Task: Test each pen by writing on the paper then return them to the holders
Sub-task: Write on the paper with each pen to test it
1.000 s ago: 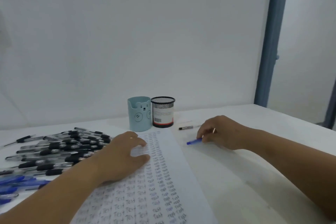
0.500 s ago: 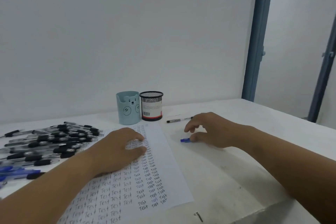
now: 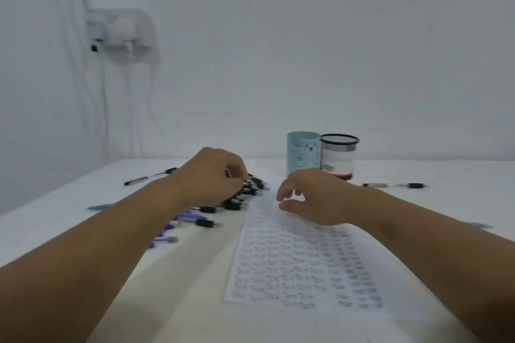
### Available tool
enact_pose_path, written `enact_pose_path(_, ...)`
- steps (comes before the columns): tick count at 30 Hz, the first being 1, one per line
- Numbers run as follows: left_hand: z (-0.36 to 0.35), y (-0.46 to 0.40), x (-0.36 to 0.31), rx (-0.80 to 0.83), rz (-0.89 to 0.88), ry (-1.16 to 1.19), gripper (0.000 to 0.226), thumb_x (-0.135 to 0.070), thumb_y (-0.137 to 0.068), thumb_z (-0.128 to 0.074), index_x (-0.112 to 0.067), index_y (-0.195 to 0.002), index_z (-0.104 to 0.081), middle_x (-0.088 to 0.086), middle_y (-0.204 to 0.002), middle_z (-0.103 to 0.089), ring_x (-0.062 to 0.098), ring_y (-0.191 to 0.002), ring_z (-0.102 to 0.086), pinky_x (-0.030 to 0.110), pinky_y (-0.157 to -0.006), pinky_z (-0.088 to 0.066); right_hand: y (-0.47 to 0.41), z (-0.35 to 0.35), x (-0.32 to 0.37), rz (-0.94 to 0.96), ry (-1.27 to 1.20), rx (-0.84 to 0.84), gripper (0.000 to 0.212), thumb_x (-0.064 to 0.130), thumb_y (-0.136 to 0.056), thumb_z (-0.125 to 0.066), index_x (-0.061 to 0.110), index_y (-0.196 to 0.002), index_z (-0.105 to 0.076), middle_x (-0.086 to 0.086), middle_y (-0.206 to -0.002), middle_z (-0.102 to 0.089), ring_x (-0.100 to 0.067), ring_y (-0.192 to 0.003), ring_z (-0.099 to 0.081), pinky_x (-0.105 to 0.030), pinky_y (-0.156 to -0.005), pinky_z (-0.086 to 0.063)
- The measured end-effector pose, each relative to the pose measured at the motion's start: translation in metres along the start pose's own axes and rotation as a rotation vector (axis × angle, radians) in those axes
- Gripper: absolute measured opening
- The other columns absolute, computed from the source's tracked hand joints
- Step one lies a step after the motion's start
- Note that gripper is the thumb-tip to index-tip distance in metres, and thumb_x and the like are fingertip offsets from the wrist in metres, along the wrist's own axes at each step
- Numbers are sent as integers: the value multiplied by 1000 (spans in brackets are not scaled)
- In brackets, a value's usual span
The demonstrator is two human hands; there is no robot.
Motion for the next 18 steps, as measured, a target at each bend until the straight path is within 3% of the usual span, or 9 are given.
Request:
enact_pose_path(3, -1, 19, 32, 148, 15, -74, 17, -15, -85, -71, -26, -95, -78, -18, -94, -68, -13, -78, -58, 7, -69, -43, -5, -16, 4, 9, 13, 23, 21, 39, -98, -59, 27, -111, -70, 16, -105, -62, -5, -95, -57, -26, -88, -50)
enact_pose_path(7, -7, 29, 47, 211, -17, -71, 11, -24, -86, -74, -33, -92, -79, -19, -97, -67, 1, -96, -61, 31, -90, -52, 0, -27, -3, -1, -38, -36, 18, 41, -98, -58, 31, -108, -69, 17, -105, -62, 0, -97, -54, -24, -90, -48)
enact_pose_path(10, -4, 32, 50, 234, -36, 17, 13, -48, -81, -71, -41, -90, -78, -19, -102, -67, 7, -100, -65, 40, -86, -58, 3, -27, -6, 2, -89, -65, 15, 37, -98, -60, 32, -107, -71, 19, -103, -63, 3, -98, -55, -19, -87, -46)
enact_pose_path(12, -3, 35, 50, 237, -57, 54, 12, -43, -79, -75, -38, -89, -79, -17, -107, -67, 4, -103, -65, 34, -87, -57, 3, -28, -7, 7, -113, -77, 13, 35, -98, -61, 32, -105, -72, 20, -102, -64, 3, -98, -55, -18, -86, -46)
enact_pose_path(15, -6, 39, 51, 205, -105, 19, 8, -20, -83, -81, -27, -87, -82, -14, -114, -65, -7, -106, -58, 8, -89, -41, 3, -29, -7, -1, -144, -86, 12, 34, -97, -63, 32, -104, -72, 20, -101, -64, 4, -97, -55, -16, -83, -44)
enact_pose_path(18, -10, 38, 55, 135, -104, 45, 12, -17, -85, -80, -29, -84, -81, -17, -112, -65, -6, -105, -57, 8, -90, -37, 4, -29, -8, -10, -171, -95, 11, 33, -96, -64, 31, -103, -72, 19, -100, -64, 3, -96, -55, -15, -83, -44)
Point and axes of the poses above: each hand's wrist, its own y-axis away from the middle knuckle, its own z-axis out of the back of the hand, x = y × z, the point moved 5 cm from there along -y, towards the middle knuckle
